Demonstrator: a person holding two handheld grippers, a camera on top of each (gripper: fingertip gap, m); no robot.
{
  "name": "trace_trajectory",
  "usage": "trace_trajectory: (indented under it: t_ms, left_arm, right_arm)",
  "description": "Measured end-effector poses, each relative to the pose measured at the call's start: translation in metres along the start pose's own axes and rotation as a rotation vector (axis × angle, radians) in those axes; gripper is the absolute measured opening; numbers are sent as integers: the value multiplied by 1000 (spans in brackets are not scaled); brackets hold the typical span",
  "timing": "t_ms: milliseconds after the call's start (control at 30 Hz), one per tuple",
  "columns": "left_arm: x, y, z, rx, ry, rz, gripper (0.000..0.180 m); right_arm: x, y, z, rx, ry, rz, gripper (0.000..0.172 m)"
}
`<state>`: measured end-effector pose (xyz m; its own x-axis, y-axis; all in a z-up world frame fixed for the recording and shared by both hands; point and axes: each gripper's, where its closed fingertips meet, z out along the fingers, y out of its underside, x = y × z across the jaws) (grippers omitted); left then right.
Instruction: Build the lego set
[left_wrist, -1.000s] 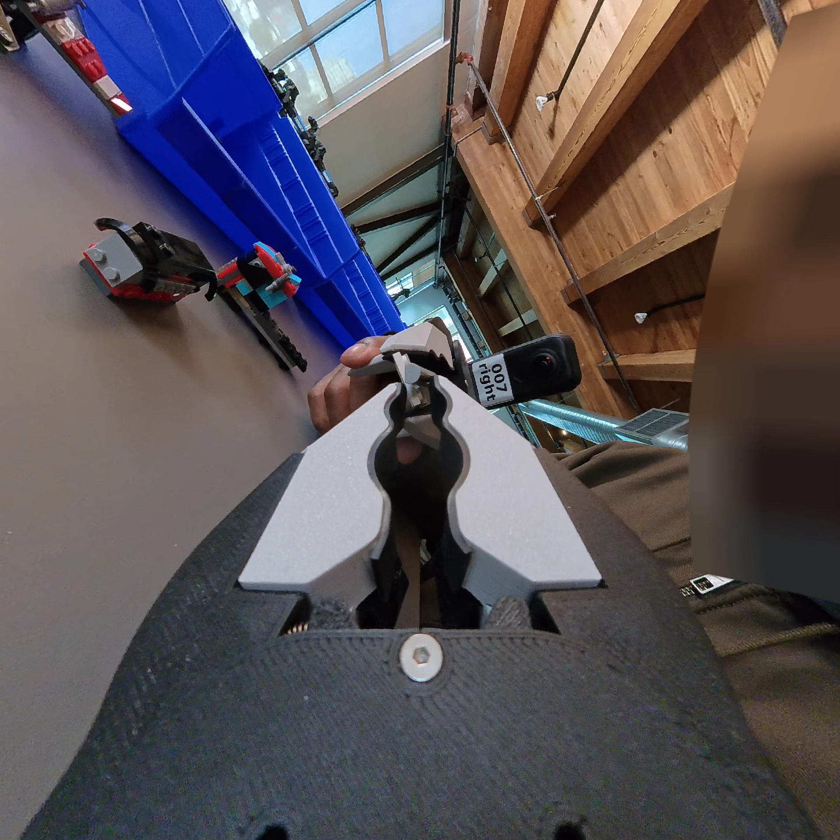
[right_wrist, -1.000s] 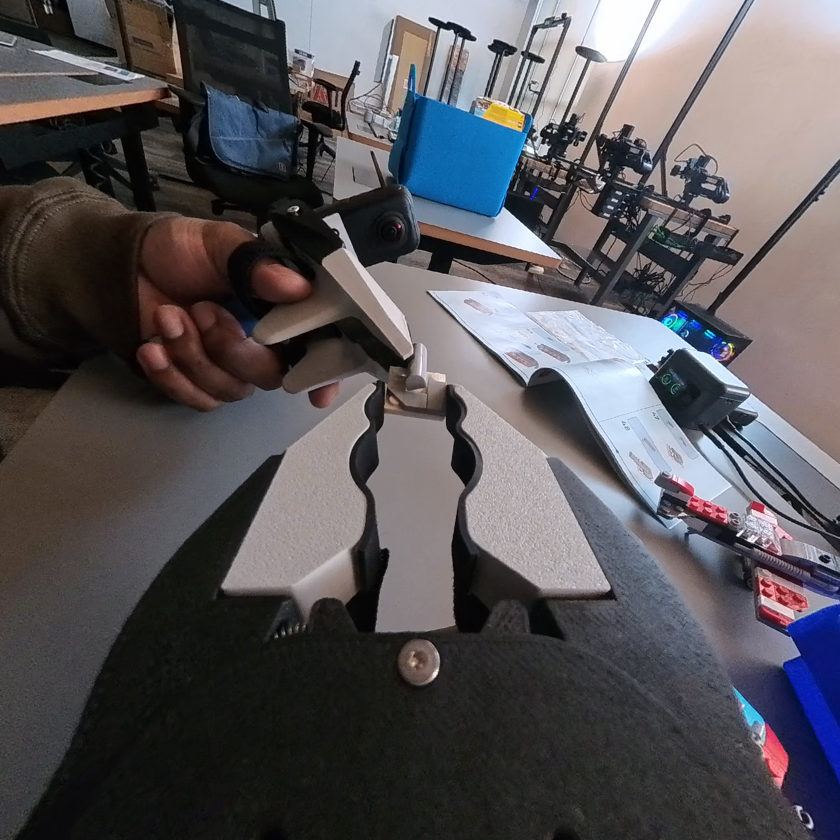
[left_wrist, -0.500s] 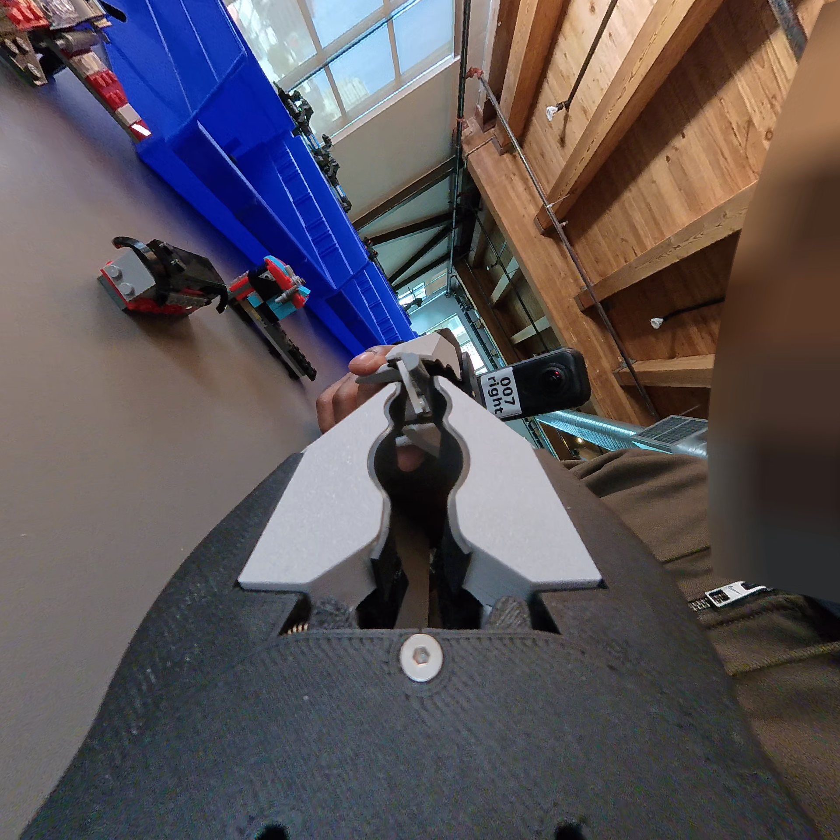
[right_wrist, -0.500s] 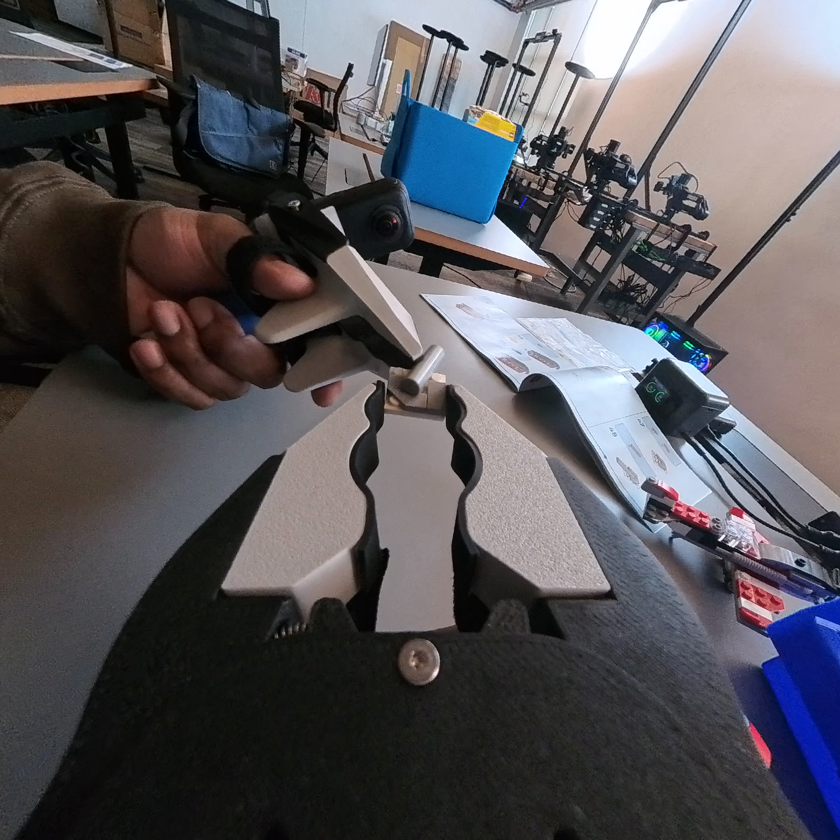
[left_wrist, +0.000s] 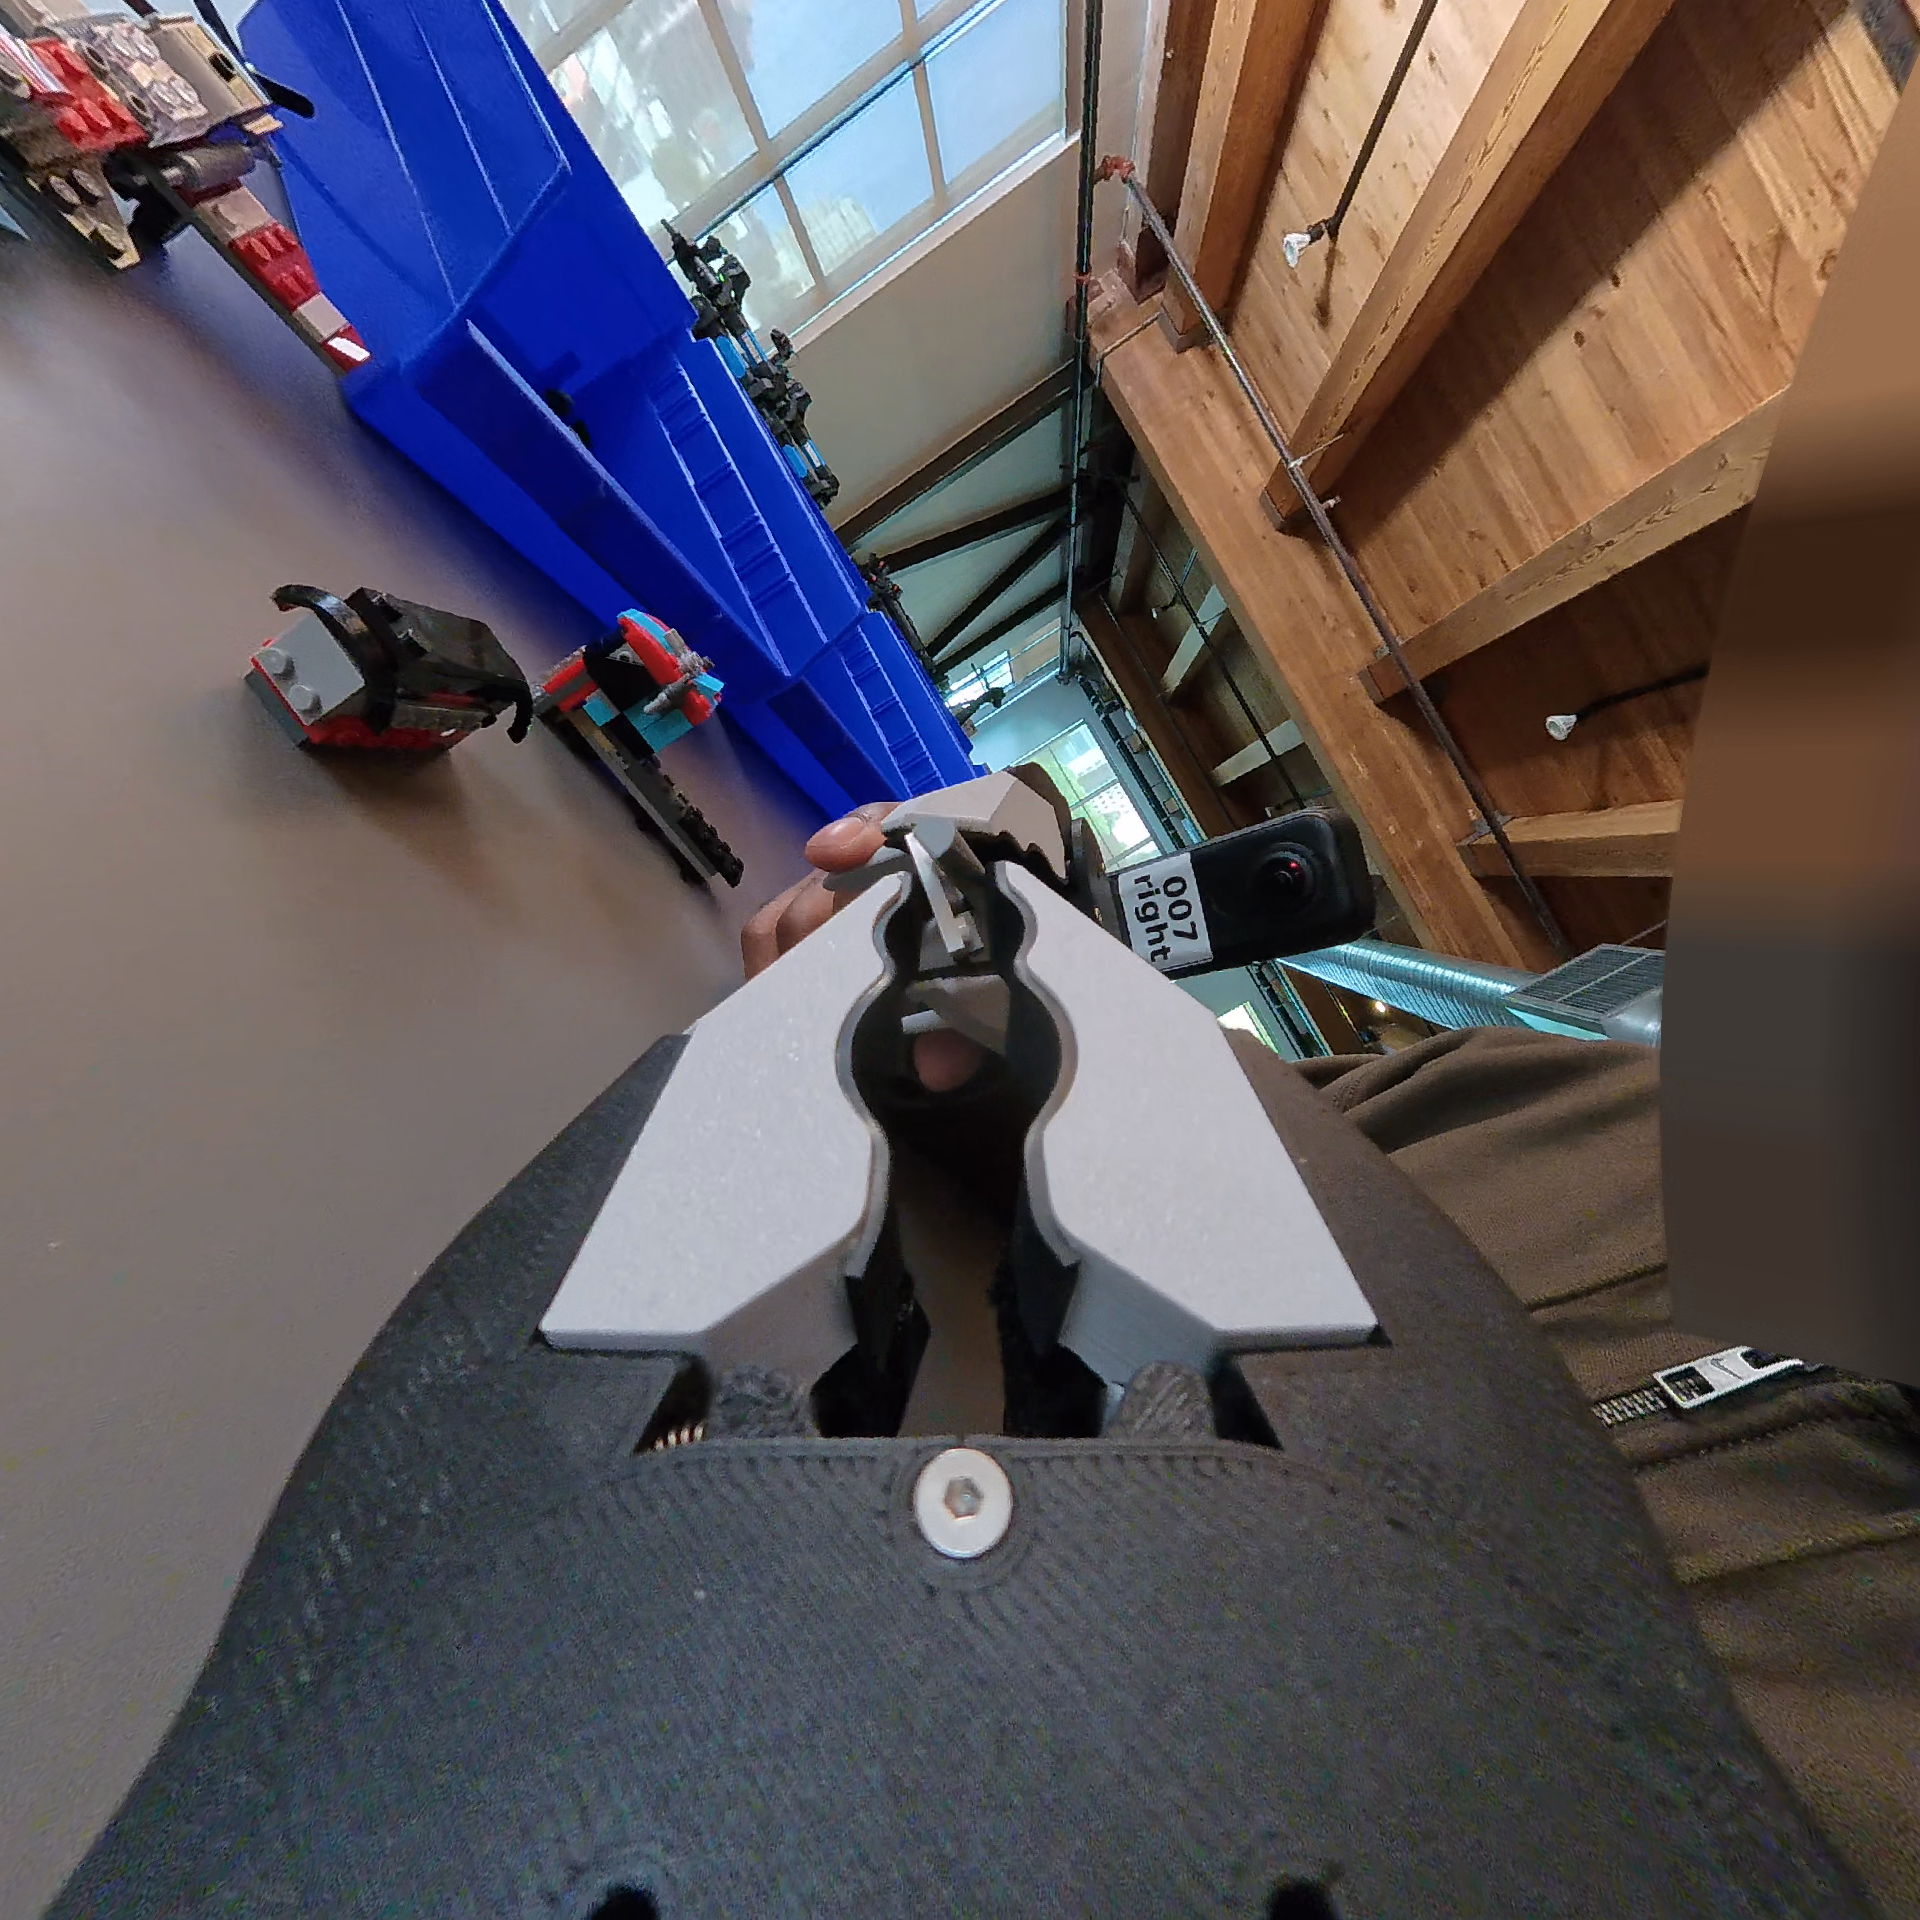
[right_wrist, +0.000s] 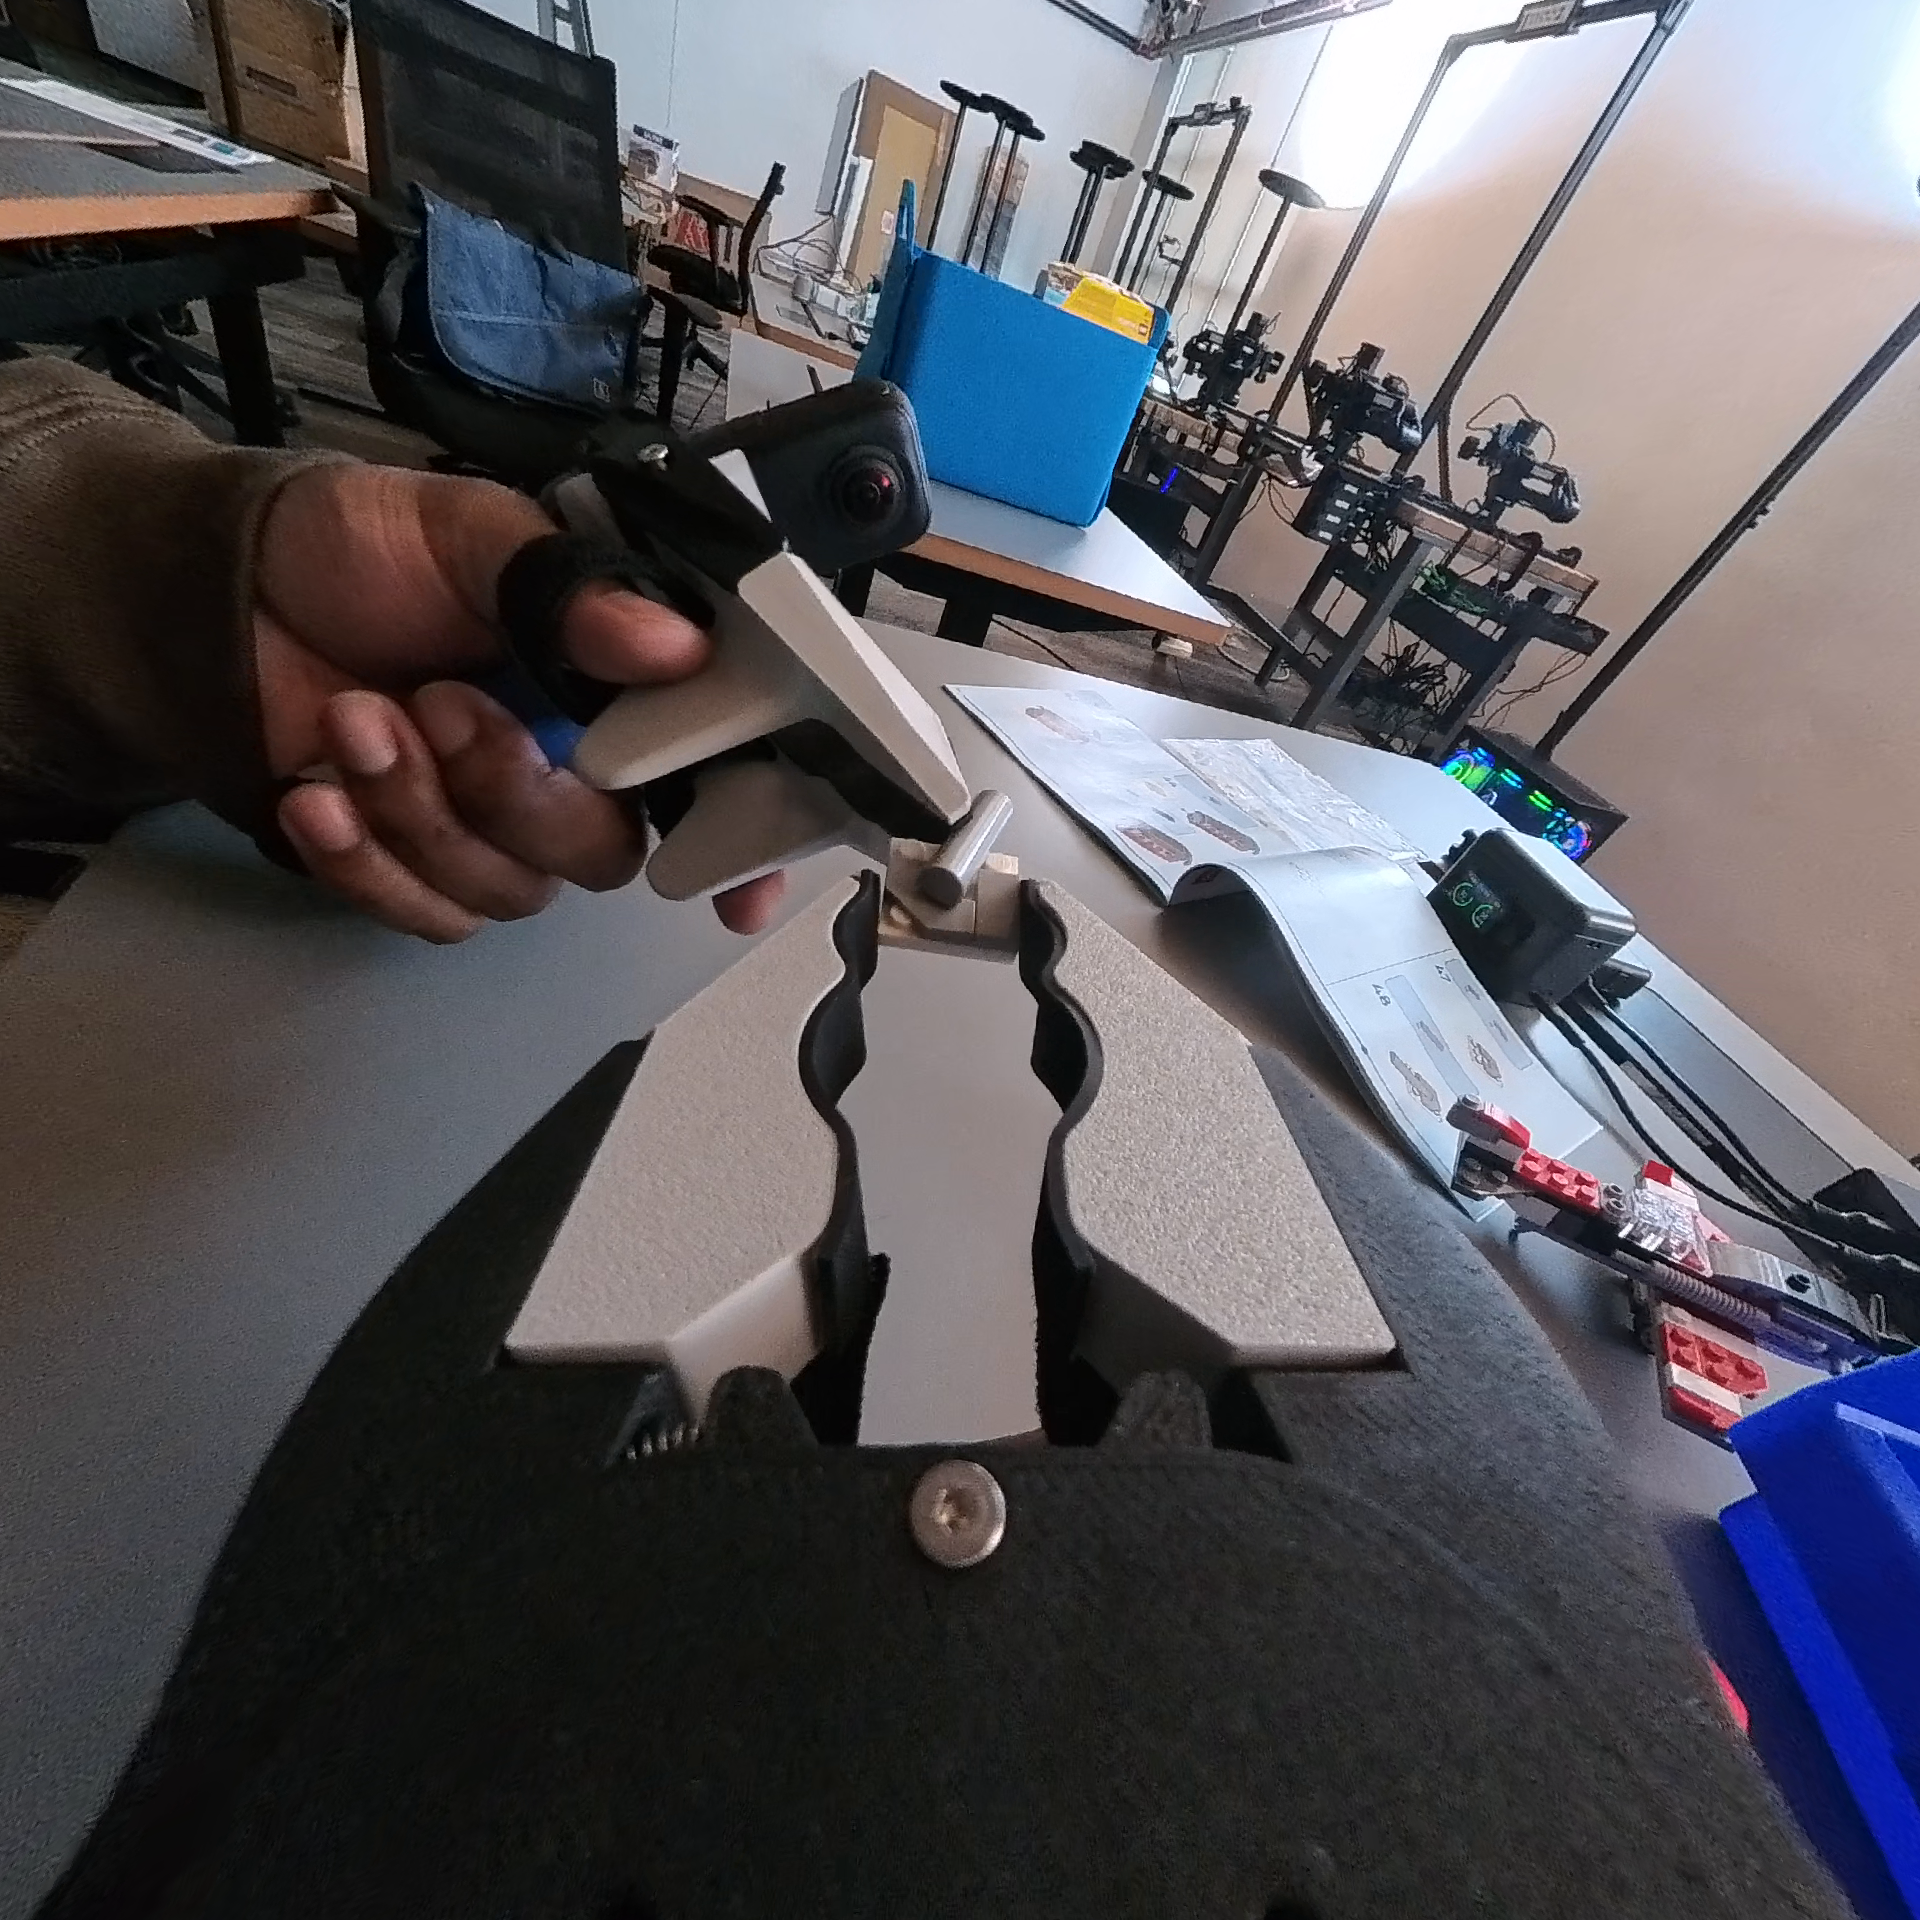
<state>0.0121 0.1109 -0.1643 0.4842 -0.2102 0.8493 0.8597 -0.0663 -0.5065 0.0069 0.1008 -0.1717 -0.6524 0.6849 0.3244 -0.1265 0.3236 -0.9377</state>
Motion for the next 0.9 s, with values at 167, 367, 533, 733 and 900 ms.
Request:
trace_trajectory:
  t_ms: [167,367,533,733,900]
  left_arm:
    - [1,1,1,-6,-1,-2,15]
    - [2,1,2,-7,0,-3,15]
    - [3,2,3,-10,-3,-3,18]
    - [2,4,5,-18,-8,-29,30]
    - [0,9,9,-34,-25,-47,41]
  right_arm:
    - [0,-1,0,4,6,-5,28]
    - [0,-3,0,10,10,-7,28]
    - [0,-3,0,12,14,-12,28]
    - [1,-4,0,16,25,-18,28]
    - [0,-4,1,9,31,-32,28]
